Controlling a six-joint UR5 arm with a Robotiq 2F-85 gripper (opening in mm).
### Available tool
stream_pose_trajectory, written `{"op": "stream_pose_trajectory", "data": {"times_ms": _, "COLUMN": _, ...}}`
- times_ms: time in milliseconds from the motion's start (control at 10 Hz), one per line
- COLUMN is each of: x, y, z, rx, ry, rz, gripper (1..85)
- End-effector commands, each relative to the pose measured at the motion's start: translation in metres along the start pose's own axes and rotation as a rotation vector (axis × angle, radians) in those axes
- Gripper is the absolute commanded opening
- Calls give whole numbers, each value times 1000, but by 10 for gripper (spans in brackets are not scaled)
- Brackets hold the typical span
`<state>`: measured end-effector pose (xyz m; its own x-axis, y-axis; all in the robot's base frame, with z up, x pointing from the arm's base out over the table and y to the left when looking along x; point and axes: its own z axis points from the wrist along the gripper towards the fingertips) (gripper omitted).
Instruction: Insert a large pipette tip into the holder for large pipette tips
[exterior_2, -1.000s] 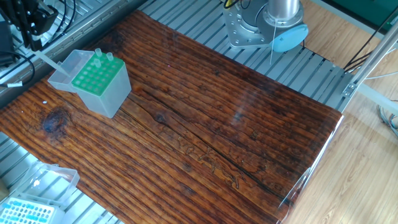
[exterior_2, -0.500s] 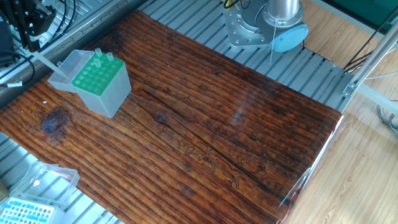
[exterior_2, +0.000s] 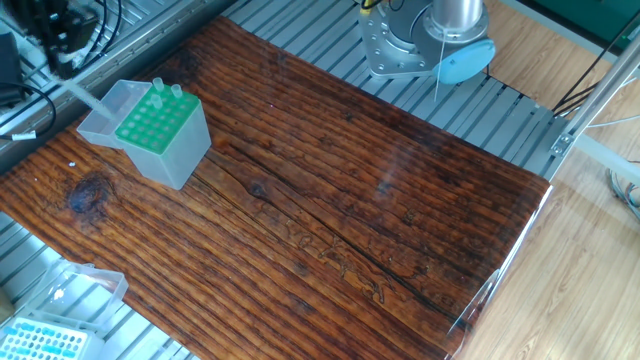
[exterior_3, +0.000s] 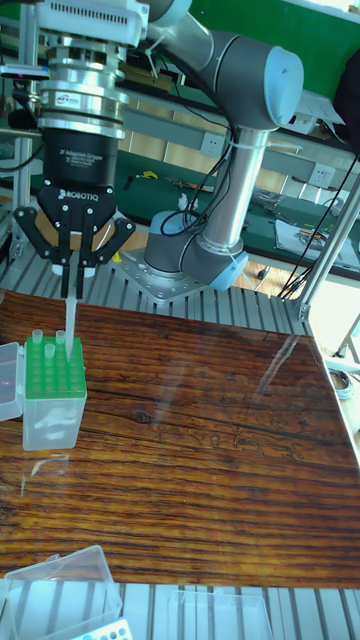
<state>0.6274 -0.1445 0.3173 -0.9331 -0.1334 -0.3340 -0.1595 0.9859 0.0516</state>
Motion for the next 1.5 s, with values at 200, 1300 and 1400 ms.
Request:
{"op": "stream_pose_trajectory", "data": {"times_ms": 200, "x": 14, "y": -2, "z": 12, "rx": 16, "ry": -9, "rz": 38, "gripper": 10}}
{"op": "stream_pose_trajectory", "data": {"times_ms": 1300, "x": -17, "y": -6, "z": 6, "rx": 19, "ry": -157, "rz": 24, "gripper": 10}}
{"op": "stream_pose_trajectory", "data": {"times_ms": 1400, "x": -6, "y": -10, "z": 2, "rx": 18, "ry": -148, "rz": 12, "gripper": 10}}
